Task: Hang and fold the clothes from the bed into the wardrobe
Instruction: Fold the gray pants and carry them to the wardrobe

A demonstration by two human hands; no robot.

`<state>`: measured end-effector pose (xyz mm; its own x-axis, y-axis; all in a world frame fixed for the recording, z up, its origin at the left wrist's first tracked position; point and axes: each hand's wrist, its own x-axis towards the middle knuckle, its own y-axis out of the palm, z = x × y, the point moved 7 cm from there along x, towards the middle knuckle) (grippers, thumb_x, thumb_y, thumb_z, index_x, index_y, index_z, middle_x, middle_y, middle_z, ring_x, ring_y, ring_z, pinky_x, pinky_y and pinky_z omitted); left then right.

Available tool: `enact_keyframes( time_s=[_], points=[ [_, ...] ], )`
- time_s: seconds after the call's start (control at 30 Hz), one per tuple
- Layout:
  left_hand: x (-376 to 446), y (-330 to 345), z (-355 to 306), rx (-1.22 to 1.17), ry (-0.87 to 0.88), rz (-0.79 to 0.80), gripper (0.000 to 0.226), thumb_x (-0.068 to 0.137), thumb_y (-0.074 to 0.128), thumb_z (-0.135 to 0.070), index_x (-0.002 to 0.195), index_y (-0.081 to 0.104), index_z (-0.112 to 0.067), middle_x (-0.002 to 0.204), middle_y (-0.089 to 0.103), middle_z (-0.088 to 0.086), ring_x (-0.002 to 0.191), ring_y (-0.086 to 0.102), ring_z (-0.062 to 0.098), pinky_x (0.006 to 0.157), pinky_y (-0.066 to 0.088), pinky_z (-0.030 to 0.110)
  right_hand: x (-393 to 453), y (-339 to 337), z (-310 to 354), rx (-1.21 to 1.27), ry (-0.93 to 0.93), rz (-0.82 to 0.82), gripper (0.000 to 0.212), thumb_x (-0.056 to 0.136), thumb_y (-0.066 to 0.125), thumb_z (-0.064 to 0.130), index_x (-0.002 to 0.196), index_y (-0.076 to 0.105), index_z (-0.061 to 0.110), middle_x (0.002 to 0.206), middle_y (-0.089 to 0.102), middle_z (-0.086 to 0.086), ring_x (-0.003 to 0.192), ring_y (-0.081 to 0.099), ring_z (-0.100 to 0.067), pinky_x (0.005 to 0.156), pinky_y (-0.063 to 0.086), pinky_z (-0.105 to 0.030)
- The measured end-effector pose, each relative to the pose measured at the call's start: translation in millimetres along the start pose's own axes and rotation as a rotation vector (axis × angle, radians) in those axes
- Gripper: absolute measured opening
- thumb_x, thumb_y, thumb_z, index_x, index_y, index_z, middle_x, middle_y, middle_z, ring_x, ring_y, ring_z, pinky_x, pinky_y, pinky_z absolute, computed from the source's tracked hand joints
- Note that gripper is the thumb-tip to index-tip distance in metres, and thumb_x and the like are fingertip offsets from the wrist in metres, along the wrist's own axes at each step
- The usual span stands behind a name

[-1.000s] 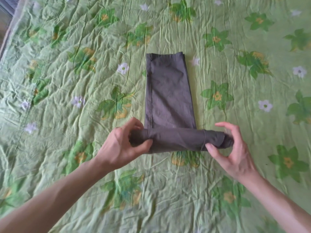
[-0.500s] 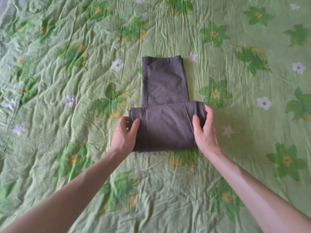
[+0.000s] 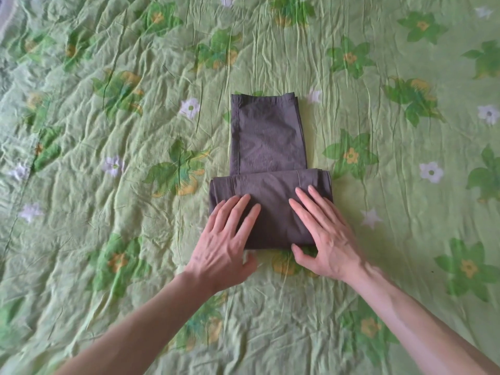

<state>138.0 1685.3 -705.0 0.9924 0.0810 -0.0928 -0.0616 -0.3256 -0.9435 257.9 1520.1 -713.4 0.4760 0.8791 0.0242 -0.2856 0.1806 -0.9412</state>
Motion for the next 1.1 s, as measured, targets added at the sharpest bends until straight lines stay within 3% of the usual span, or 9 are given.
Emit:
enact_keyframes(
  time_s=[0.17,0.3,0.47,0.57,0.67,0.8,0.87,1.0,1.1],
  points=[
    [5,16,-3,0.107,-0.1,0.091,0.101,0.068,0.071,-0.014,0.161,0.033,-0.004,0.168,0.027,0.024,0.157,0.025,0.042,0.126,0.025,0.057,8,4,-7,-0.102,0.012,0.156,0.108,0.067,0.069,0.033,0.163,0.027,0.01,0.174,0.01,-0.006,0.161,0.003,-0.025,0.125,0.027,-0.049],
    [6,13,-10,0.063,-0.132,0.069,0.086,0.075,0.068,-0.008,0.156,0.041,-0.002,0.165,0.033,0.027,0.153,0.033,0.044,0.122,0.034,0.058,4,-1,-9,-0.02,0.054,0.109,0.106,0.068,0.078,0.03,0.162,0.032,0.015,0.173,0.012,-0.005,0.161,0.007,-0.025,0.125,0.028,-0.05],
    [6,-9,-12,-0.035,-0.123,0.079,0.067,0.081,0.044,-0.015,0.147,0.05,-0.004,0.156,0.049,0.022,0.145,0.048,0.041,0.116,0.045,0.053,-10,-17,-7,0.053,0.043,0.058,0.089,0.077,0.069,0.036,0.157,0.038,0.013,0.17,0.027,-0.002,0.159,0.017,-0.022,0.124,0.029,-0.05],
    [1,-34,-13,-0.089,-0.057,0.09,0.056,0.079,0.042,-0.021,0.133,0.052,-0.01,0.128,0.064,0.005,0.108,0.067,0.031,0.081,0.059,0.043,-18,-35,-1,0.15,0.022,0.022,0.066,0.081,0.063,0.036,0.142,0.052,0.011,0.157,0.048,-0.004,0.149,0.04,-0.021,0.12,0.038,-0.043],
    [-6,-58,-8,-0.187,-0.045,0.13,0.048,0.074,0.051,-0.027,0.122,0.049,-0.02,0.109,0.052,-0.008,0.068,0.058,0.023,0.053,0.047,0.037,-27,-56,7,0.201,0.025,0.007,0.055,0.082,0.063,0.038,0.132,0.061,0.016,0.138,0.064,0.003,0.121,0.063,-0.011,0.101,0.053,-0.029],
    [-13,-83,2,-0.436,-0.051,0.17,0.038,0.074,0.063,-0.031,0.111,0.055,-0.025,0.096,0.055,-0.018,0.066,0.059,0.008,0.055,0.047,0.024,-32,-75,6,0.376,0.191,0.064,0.047,0.08,0.067,0.05,0.121,0.06,0.029,0.105,0.073,0.022,0.073,0.069,0.0,0.061,0.059,-0.027],
    [-14,-89,15,-0.617,-0.144,0.168,0.033,0.078,0.072,-0.021,0.109,0.059,-0.021,0.09,0.065,-0.017,0.068,0.066,0.004,0.057,0.048,0.014,-34,-78,-2,0.581,0.318,0.07,0.042,0.079,0.073,0.054,0.113,0.063,0.033,0.097,0.074,0.018,0.076,0.072,-0.007,0.062,0.059,-0.027],
    [-13,-89,46,-0.822,-0.412,-0.002,0.027,0.087,0.079,-0.011,0.107,0.063,-0.022,0.091,0.075,-0.003,0.076,0.072,0.013,0.06,0.059,0.025,-19,-84,-20,0.799,0.514,-0.069,0.049,0.072,0.088,0.052,0.114,0.066,0.036,0.1,0.074,0.03,0.093,0.071,0.006,0.075,0.052,-0.007],
    [-7,-81,64,-0.952,-0.611,-0.2,0.027,0.091,0.08,-0.021,0.114,0.066,-0.021,0.095,0.075,-0.002,0.084,0.073,0.008,0.066,0.06,0.023,0,-82,-33,0.885,0.6,-0.25,0.053,0.076,0.09,0.041,0.121,0.062,0.033,0.104,0.076,0.016,0.096,0.074,-0.004,0.078,0.058,-0.02]
  ],
)
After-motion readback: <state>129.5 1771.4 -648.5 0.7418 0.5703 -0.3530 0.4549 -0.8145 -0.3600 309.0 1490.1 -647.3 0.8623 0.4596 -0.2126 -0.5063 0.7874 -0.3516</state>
